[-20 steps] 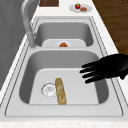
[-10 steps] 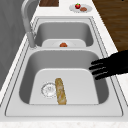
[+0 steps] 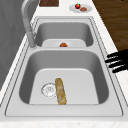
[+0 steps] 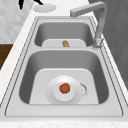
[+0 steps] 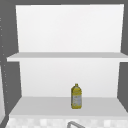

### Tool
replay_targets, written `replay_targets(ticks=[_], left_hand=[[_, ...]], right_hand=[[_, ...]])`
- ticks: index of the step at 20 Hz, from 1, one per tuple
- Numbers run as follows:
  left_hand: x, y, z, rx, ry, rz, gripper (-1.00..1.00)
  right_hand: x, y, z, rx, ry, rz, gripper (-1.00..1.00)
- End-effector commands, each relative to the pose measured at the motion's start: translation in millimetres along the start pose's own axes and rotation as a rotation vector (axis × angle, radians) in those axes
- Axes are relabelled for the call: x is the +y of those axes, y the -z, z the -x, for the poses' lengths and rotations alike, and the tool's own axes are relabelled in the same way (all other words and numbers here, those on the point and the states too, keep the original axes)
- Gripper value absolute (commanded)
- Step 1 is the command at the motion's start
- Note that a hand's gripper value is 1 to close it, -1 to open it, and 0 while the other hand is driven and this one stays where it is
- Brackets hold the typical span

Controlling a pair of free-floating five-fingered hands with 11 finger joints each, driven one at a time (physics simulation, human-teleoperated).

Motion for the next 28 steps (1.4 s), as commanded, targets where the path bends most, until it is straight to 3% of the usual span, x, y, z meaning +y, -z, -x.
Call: replay_targets(ticks=[1,5,11,16,17,19,21,22,24,26,28], left_hand=[[4,5,-18,0.012,0.046,0.031,-1.0],[-2,11,-36,0.009,0.046,0.037,-1.0],[-19,22,-64,0.008,0.019,0.014,-1.0],[-20,28,-63,0.013,0.019,0.024,-1.0],[-19,25,-62,0.008,0.006,0.007,-1.0],[-21,25,-60,0.005,0.014,0.007,-1.0],[-23,15,-64,0.005,0.085,-0.019,-1.0],[-21,11,-71,0.012,0.07,-0.039,-1.0],[-22,2,-72,0.014,0.08,-0.063,-1.0],[-21,-8,-77,-0.003,0.087,-0.059,-1.0],[-10,-22,-80,-0.03,0.054,-0.043,-1.0]], right_hand=[[0,0,0,0.0,0.0,0.0,0.0],[0,0,0,0.0,0.0,0.0,0.0],[0,0,0,0.0,0.0,0.0,0.0],[0,0,0,0.0,0.0,0.0,0.0],[0,0,0,0.0,0.0,0.0,0.0],[0,0,0,0.0,0.0,0.0,0.0],[0,0,0,0.0,0.0,0.0,0.0],[0,0,0,0.0,0.0,0.0,0.0],[0,0,0,0.0,0.0,0.0,0.0],[0,0,0,0.0,0.0,0.0,0.0],[0,0,0,0.0,0.0,0.0,0.0]])
